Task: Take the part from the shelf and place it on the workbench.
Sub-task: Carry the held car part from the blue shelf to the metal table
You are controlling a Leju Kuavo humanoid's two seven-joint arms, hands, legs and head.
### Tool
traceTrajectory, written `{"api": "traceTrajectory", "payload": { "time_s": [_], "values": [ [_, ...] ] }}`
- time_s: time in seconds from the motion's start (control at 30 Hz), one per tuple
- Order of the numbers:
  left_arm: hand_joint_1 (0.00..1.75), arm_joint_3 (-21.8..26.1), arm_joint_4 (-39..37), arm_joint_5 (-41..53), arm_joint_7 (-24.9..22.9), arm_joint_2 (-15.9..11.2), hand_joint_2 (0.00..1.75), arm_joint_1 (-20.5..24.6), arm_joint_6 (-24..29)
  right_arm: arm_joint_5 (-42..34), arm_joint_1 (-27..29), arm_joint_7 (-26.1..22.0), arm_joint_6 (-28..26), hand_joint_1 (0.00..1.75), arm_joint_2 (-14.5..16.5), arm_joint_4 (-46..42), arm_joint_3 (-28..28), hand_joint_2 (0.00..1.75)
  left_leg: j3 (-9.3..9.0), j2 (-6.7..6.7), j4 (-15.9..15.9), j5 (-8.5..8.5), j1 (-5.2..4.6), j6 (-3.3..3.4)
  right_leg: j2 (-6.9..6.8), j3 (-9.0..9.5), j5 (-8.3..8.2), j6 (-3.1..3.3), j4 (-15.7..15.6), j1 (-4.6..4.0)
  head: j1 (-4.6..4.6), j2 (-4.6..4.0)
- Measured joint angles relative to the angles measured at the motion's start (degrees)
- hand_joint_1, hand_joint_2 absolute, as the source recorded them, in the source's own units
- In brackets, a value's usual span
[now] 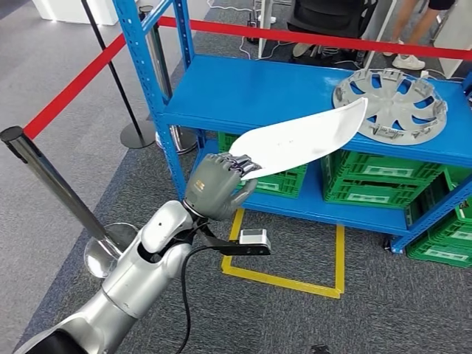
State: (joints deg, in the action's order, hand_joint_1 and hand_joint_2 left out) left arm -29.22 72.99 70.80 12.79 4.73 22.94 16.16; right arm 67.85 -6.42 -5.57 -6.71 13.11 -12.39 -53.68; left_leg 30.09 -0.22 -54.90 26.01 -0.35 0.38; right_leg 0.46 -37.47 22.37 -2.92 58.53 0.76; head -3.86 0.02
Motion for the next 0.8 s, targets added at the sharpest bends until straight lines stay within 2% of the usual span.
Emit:
{"api": "traceTrajectory", "payload": {
  "time_s": [0.03,0.1,0.13,0.17,0.2,0.23,0.3,0.33,0.37,0.4,0.43,0.53,0.57,0.8],
  "values": [
    [1.75,0.0,0.0,-0.01,0.0,0.02,1.75,0.04,-0.01,-0.01,0.03,0.0,0.0,0.0,0.0,0.0,0.0,0.0,0.33,0.07,0.12,-0.36,0.12,0.34,-0.02,-1.12,1.88,-0.24,2.48,0.02,0.1,0.0],
    [1.75,0.0,-0.03,-0.01,0.0,0.01,1.75,0.04,-0.05,-0.01,0.07,0.0,0.0,0.0,0.0,0.0,0.0,0.0,1.1,0.14,0.09,-0.9,0.11,0.67,-0.04,-4.01,6.48,-0.59,10.42,-0.03,0.28,0.0],
    [1.75,-0.01,-0.07,-0.03,-0.01,0.0,1.75,0.0,-0.07,-0.02,0.12,-0.01,0.0,0.0,0.0,0.0,-0.01,0.0,1.47,0.16,0.07,-1.19,0.09,0.71,-0.04,-5.14,8.07,-0.74,14.03,-0.03,0.32,0.0],
    [1.75,-0.01,-0.13,-0.17,-0.04,-0.01,1.75,-0.06,-0.09,-0.04,0.19,-0.04,0.0,0.0,-0.01,0.0,-0.01,0.0,1.79,0.16,0.04,-1.44,0.09,0.69,-0.05,-5.31,8.51,-0.81,15.73,-0.04,0.32,0.0],
    [1.75,-0.02,-0.2,-0.49,-0.09,-0.01,1.75,-0.12,-0.16,-0.07,0.26,-0.1,0.0,0.0,-0.01,0.0,-0.01,0.0,2.04,0.16,0.0,-1.65,0.1,0.6,-0.05,-4.51,8.02,-0.84,15.42,-0.04,0.34,0.0],
    [1.75,-0.02,-0.27,-1.16,-0.13,0.01,1.75,-0.22,-0.34,-0.14,0.3,-0.2,0.0,0.0,-0.02,0.0,-0.01,0.0,2.22,0.15,-0.06,-1.81,0.15,0.49,-0.09,-2.34,6.58,-0.84,12.46,-0.01,0.34,0.0],
    [1.75,0.05,-0.33,-3.92,0.17,0.08,1.75,-0.48,-1.68,-0.32,0.26,-0.47,0.03,0.0,-0.02,0.0,-0.01,0.0,2.52,0.11,-0.28,-1.99,0.22,0.1,-0.15,3.15,4.27,-0.76,3.95,-0.05,0.34,0.0],
    [1.75,0.11,-0.38,-5.78,0.46,0.12,1.75,-0.7,-2.68,-0.42,0.24,-0.64,0.08,0.0,-0.02,0.0,0.0,0.0,2.66,0.09,-0.41,-2.08,0.19,-0.18,-0.09,5.18,3.66,-0.54,0.77,-0.12,0.33,0.0],
    [1.75,0.17,-0.45,-7.49,0.75,0.15,1.75,-1.02,-3.58,-0.52,0.27,-0.8,0.14,0.0,-0.02,0.0,-0.02,0.0,2.78,0.07,-0.53,-2.19,0.13,-0.48,0.01,6.06,3.75,-0.24,-0.75,-0.2,0.33,0.0],
    [1.75,0.27,-0.56,-8.71,0.91,0.16,1.75,-1.44,-4.1,-0.7,0.34,-1.01,0.2,0.0,-0.02,0.0,-0.06,0.0,2.94,0.05,-0.6,-2.26,0.02,-0.69,0.14,6.18,3.85,0.07,-1.0,-0.25,0.31,0.0],
    [1.75,0.38,-0.72,-9.44,0.88,0.16,1.75,-1.95,-4.31,-0.91,0.46,-1.24,0.23,0.0,-0.03,0.0,-0.13,0.0,3.04,0.05,-0.66,-2.38,-0.03,-0.58,0.26,5.94,3.72,0.27,-1.04,-0.18,0.28,0.0],
    [1.75,1.27,-1.35,-10.14,0.21,0.21,1.75,-3.59,-4.05,-1.6,0.68,-1.71,0.31,0.0,-0.04,0.0,-0.58,0.0,3.37,0.05,-0.57,-2.85,-0.12,0.75,0.47,5.45,3.47,0.56,-1.16,-0.13,0.23,0.0],
    [1.75,1.62,-1.58,-10.29,0.05,0.24,1.75,-4.1,-3.98,-1.75,0.75,-1.73,0.35,0.0,-0.04,0.0,-0.74,0.0,3.44,0.05,-0.53,-2.99,-0.14,0.99,0.51,5.32,3.38,0.68,-1.16,-0.13,0.22,0.0],
    [1.75,4.0,-2.59,-11.57,0.01,0.39,1.75,-6.97,-4.04,-1.83,0.98,-1.73,0.44,0.0,-0.04,0.0,-1.43,0.0,4.21,0.06,-0.62,-3.36,-0.22,1.02,0.46,4.48,3.17,0.92,-0.74,-0.19,0.22,0.0]
  ]
}}
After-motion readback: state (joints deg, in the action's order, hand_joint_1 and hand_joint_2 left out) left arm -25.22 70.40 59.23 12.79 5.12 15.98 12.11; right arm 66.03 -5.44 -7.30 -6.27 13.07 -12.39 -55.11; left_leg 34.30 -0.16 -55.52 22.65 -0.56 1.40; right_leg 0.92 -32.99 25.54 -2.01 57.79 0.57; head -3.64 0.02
